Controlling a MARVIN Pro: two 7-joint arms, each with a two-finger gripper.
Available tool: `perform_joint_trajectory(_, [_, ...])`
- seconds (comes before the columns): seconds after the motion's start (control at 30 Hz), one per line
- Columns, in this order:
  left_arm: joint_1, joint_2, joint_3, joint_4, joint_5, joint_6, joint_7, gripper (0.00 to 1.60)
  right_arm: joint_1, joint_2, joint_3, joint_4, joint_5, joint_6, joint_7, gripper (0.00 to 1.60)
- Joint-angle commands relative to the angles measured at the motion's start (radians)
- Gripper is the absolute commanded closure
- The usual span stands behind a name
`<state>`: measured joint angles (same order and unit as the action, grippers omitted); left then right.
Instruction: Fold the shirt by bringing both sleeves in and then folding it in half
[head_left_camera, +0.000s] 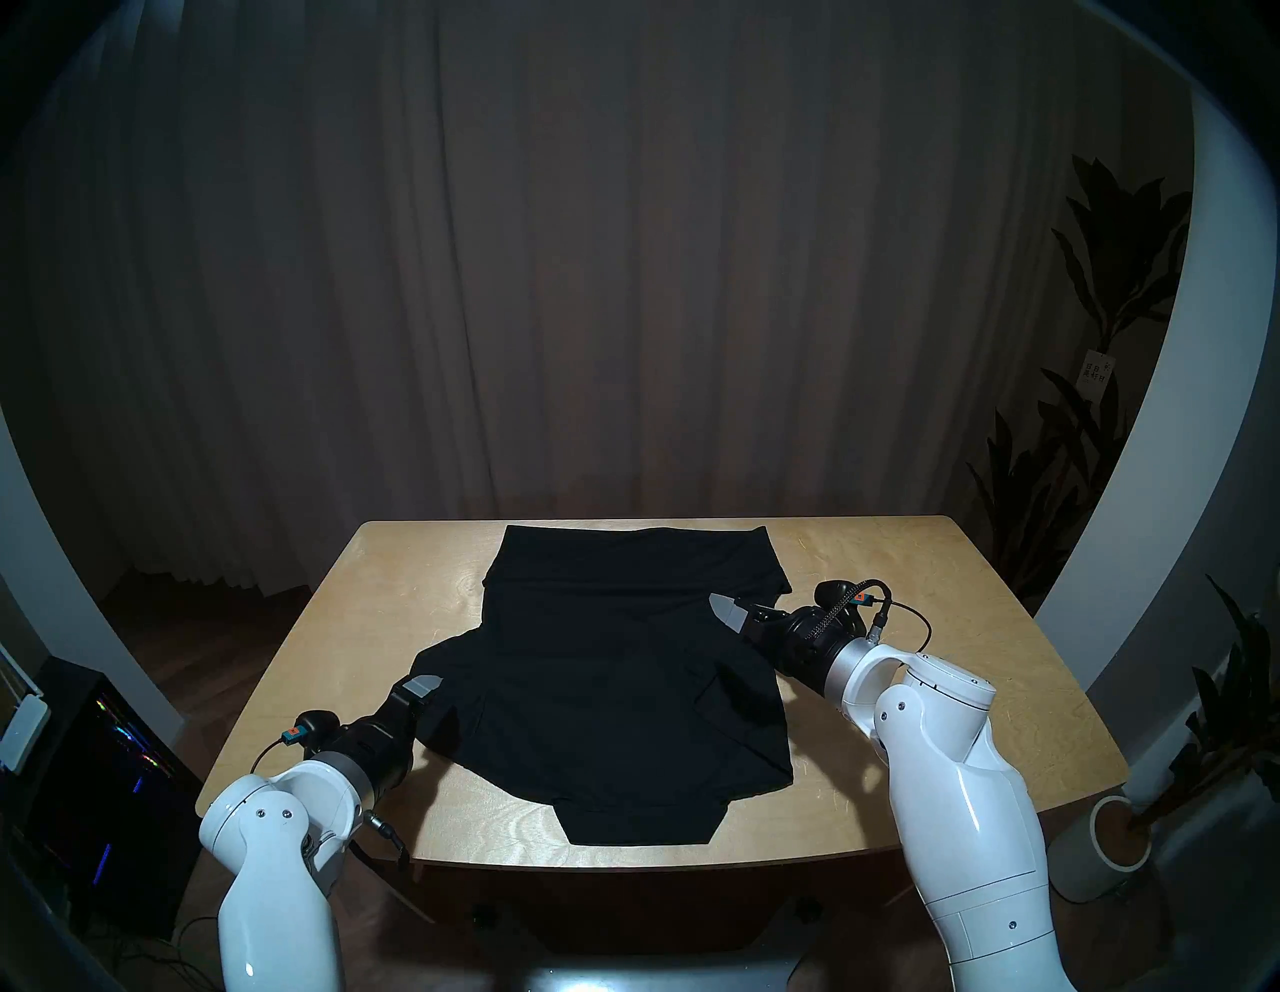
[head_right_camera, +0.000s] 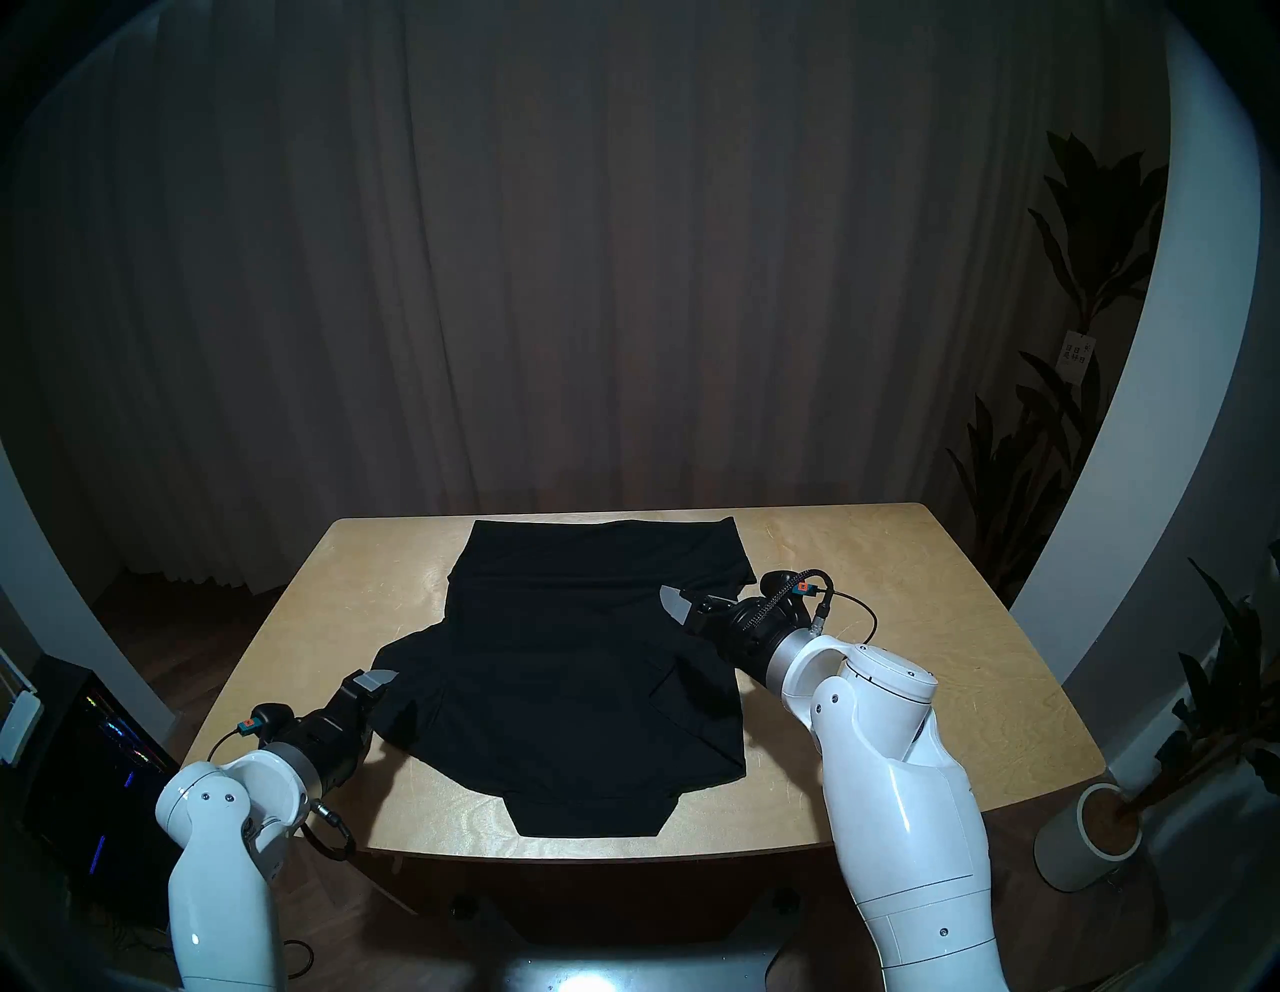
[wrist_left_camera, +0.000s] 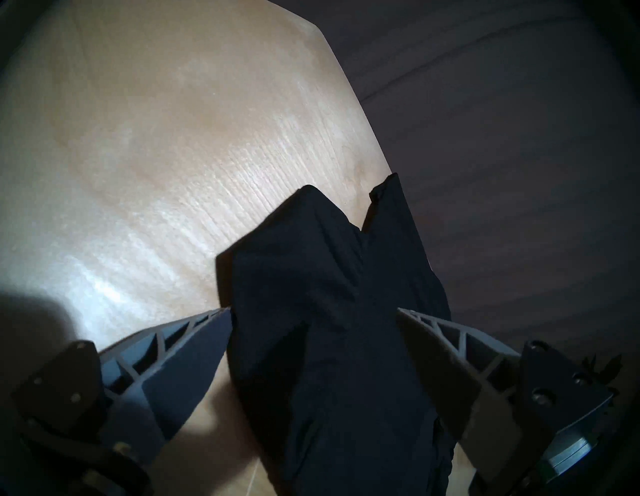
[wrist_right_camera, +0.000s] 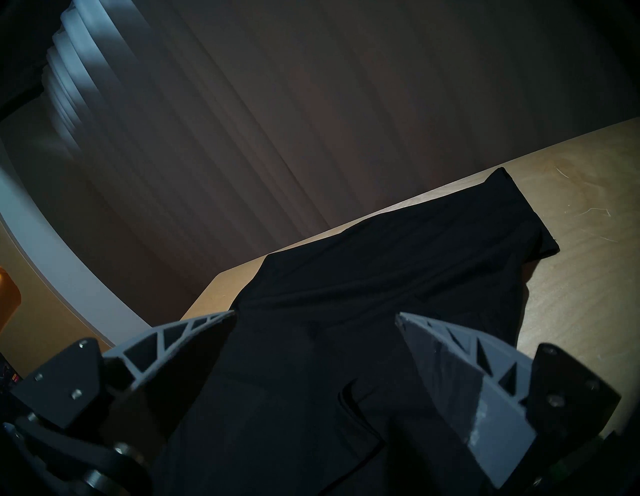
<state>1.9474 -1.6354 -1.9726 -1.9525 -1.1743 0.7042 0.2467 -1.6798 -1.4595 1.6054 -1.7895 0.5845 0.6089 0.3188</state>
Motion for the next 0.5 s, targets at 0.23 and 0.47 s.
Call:
perform_joint_trajectory(0.23, [-0.097,0.019,0.040,0.068,0.048,0.005,0.127,0.00,-0.023,-0.031,0.032,-0.027,0.026,-0.036,-0.013,0.00])
perform_joint_trajectory(0.47, [-0.077,0.024,0.012,0.037,0.041,0.033,0.182,0.00,-0.027,-0.034,0.036,-0.028,0.028,-0.037,-0.016,0.00])
